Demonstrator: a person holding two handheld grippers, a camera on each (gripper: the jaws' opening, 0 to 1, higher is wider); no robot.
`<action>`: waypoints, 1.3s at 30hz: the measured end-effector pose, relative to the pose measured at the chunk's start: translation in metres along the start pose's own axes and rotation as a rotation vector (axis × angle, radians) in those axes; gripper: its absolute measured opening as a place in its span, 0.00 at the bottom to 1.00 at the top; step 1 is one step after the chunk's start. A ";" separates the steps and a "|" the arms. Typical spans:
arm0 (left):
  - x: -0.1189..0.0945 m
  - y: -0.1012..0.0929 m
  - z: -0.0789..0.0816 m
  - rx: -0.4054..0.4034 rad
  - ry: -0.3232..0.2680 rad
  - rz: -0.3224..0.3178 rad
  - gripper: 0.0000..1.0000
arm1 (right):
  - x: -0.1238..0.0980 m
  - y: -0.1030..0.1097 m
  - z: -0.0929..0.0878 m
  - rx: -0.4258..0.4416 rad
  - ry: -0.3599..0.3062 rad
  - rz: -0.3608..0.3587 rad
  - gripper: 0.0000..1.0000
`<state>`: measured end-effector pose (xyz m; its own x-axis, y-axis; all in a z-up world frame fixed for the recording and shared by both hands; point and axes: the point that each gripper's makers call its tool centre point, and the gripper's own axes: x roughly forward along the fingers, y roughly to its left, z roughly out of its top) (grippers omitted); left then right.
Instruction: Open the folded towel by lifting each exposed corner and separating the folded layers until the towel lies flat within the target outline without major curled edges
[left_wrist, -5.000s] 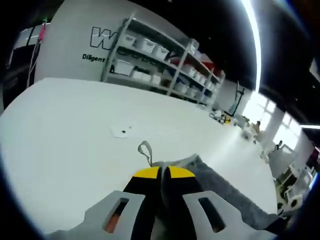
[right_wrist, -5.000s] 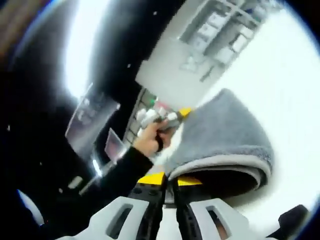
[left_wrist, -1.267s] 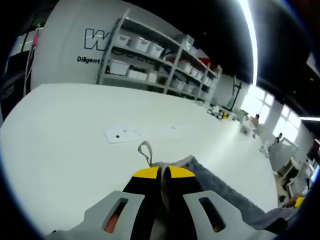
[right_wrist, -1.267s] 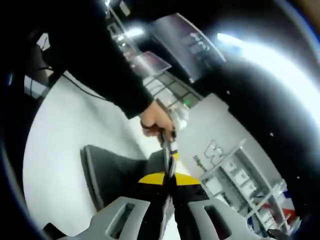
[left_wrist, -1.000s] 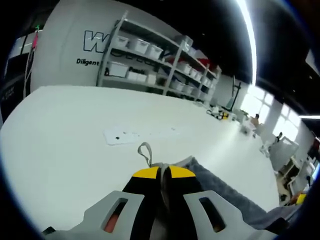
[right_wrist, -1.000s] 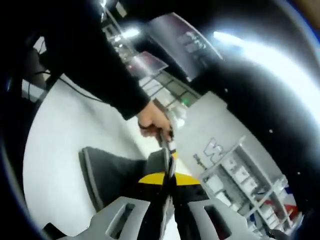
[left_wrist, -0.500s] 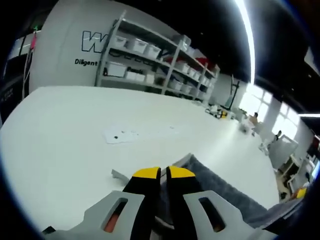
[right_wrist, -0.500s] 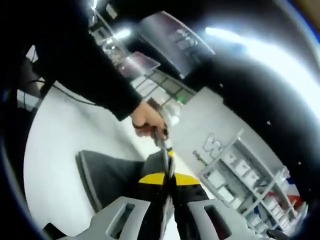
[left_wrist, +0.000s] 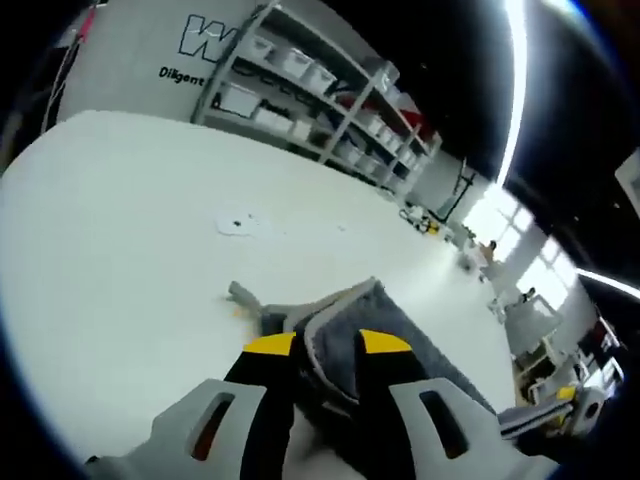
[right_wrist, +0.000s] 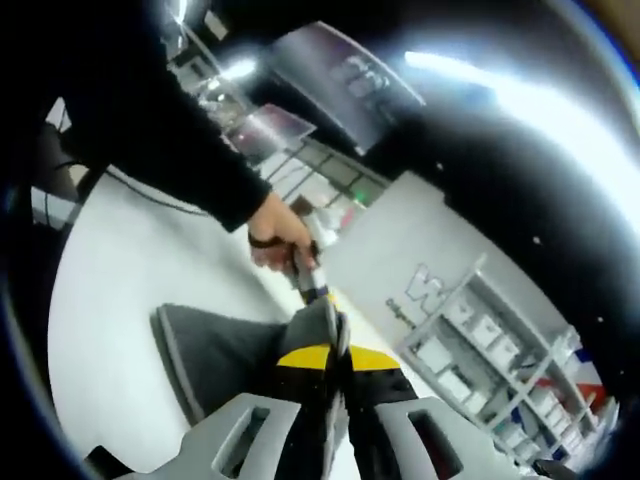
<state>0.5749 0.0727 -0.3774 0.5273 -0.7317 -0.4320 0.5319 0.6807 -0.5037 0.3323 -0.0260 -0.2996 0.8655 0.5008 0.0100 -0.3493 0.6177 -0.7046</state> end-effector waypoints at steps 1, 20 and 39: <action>0.001 0.001 0.000 0.014 0.001 0.007 0.18 | 0.000 -0.001 0.000 0.001 0.000 -0.002 0.00; 0.001 0.018 -0.005 -0.064 0.006 0.024 0.25 | -0.002 -0.001 -0.001 0.010 0.005 -0.008 0.00; 0.002 0.003 0.002 0.000 0.012 0.040 0.04 | -0.004 -0.006 0.000 0.021 0.001 -0.021 0.00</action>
<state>0.5789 0.0732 -0.3783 0.5403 -0.7039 -0.4610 0.5106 0.7098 -0.4853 0.3305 -0.0319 -0.2955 0.8732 0.4867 0.0241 -0.3382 0.6410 -0.6890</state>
